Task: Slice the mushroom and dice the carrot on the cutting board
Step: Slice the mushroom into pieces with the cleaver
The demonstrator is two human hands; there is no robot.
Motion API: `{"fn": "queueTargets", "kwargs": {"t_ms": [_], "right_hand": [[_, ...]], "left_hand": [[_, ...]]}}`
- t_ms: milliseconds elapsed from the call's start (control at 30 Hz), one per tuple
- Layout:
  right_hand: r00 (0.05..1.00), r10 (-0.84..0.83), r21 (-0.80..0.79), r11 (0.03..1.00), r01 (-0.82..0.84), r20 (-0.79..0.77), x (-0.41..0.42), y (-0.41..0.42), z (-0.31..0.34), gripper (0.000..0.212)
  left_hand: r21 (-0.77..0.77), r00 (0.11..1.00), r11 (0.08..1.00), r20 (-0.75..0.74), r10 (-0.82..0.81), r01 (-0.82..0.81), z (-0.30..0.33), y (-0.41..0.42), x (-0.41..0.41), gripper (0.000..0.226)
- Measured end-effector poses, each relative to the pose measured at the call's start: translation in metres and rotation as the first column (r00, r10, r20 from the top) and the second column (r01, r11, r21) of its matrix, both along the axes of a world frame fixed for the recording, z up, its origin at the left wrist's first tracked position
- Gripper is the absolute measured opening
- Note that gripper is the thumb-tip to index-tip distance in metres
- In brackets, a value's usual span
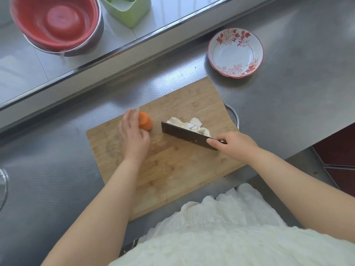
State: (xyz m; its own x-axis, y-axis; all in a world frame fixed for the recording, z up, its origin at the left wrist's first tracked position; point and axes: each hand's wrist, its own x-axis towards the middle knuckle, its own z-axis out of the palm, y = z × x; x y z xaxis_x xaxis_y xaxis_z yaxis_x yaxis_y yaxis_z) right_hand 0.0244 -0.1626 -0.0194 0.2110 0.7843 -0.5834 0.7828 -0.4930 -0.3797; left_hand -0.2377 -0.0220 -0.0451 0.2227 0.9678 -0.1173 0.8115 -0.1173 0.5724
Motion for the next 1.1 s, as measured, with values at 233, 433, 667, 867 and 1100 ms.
{"fn": "queueTargets", "kwargs": {"t_ms": [233, 433, 667, 867, 1100], "right_hand": [[0.97, -0.198, -0.118, 0.976, 0.183, -0.138, -0.016, -0.003, 0.01, 0.045], [0.86, -0.404, -0.239, 0.909, 0.341, -0.311, -0.022, -0.011, 0.0, 0.023], [0.73, -0.539, -0.189, 0.839, 0.511, -0.419, -0.036, -0.02, 0.005, 0.012], [0.717, -0.544, -0.163, 0.832, 0.531, -0.436, -0.038, -0.022, 0.015, 0.01], [0.664, -0.58, -0.144, 0.794, 0.591, -0.473, -0.047, -0.025, 0.025, 0.015]], "left_hand": [[-0.054, 0.999, 0.998, -0.035, 0.023, -0.025, 0.008, 0.007, 0.005, 0.055], [-0.054, 0.999, 0.998, -0.011, 0.036, -0.036, 0.007, -0.012, -0.007, 0.058], [-0.074, 0.997, 0.997, -0.076, 0.003, -0.008, 0.002, -0.056, -0.031, 0.057], [-0.061, 0.967, 0.986, -0.192, -0.166, 0.157, 0.007, -0.077, -0.028, 0.06], [0.152, 0.714, 0.72, -0.373, -0.593, 0.677, 0.01, -0.093, 0.036, 0.078]]}}
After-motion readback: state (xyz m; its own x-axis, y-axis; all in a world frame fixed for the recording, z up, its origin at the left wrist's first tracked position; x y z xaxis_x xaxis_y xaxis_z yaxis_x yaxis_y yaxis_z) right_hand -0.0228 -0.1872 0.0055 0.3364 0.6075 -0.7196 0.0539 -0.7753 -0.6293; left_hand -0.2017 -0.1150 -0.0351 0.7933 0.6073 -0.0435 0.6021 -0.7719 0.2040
